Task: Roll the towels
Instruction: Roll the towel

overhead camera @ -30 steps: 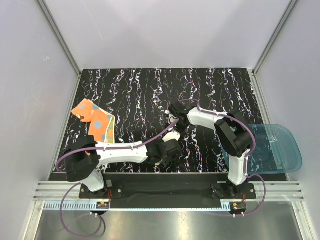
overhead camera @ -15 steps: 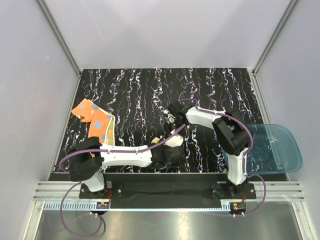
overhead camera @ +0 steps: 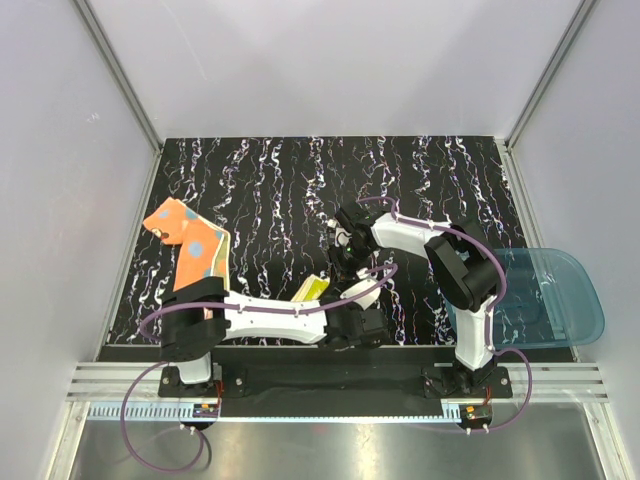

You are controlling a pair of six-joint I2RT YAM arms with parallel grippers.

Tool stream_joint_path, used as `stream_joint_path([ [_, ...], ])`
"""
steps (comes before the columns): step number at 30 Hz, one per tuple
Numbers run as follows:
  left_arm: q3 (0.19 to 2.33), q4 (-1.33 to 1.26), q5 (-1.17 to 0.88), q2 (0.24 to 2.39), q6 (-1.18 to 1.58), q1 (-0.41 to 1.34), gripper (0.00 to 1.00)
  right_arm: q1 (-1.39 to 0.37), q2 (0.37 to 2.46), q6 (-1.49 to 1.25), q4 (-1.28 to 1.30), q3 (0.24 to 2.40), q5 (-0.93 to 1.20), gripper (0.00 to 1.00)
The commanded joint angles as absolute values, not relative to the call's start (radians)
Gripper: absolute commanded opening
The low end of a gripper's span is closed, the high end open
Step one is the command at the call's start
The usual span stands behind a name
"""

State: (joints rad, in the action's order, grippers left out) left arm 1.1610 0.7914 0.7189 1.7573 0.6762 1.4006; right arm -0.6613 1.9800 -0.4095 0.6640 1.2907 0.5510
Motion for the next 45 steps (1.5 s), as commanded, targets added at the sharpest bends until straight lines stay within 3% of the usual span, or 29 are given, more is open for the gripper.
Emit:
stream_joint_path([
  [1, 1.121, 0.761, 0.758, 1.759, 0.715, 1.399, 0.64, -0.666, 1.980, -0.388, 0.686, 1.325, 0.546, 0.24],
  [16, 1.039, 0.643, 0.710, 1.805, 0.706, 1.391, 0.64, -0.666, 2.005, -0.379, 0.699, 1.350, 0.551, 0.24],
  [28, 0.927, 0.528, 0.637, 1.760, 0.687, 1.367, 0.41, -0.666, 2.011, -0.359, 0.706, 1.342, 0.563, 0.24],
  [32, 0.862, 0.445, 0.545, 1.691, 0.666, 1.329, 0.36, -0.652, 2.017, -0.353, 0.707, 1.344, 0.560, 0.36],
  [33, 0.848, 0.427, 0.507, 1.657, 0.658, 1.313, 0.35, -0.647, 2.017, -0.351, 0.710, 1.347, 0.560, 0.42],
  [34, 0.822, 0.396, 0.488, 1.642, 0.657, 1.305, 0.34, -0.644, 2.019, -0.342, 0.715, 1.350, 0.555, 0.54],
  [37, 0.795, 0.348, 0.420, 1.591, 0.655, 1.273, 0.33, -0.618, 2.014, -0.333, 0.722, 1.364, 0.549, 0.69],
  [45, 0.712, 0.235, 0.200, 1.471, 0.664, 1.160, 0.34, -0.493, 1.997, -0.296, 0.773, 1.411, 0.549, 0.77],
])
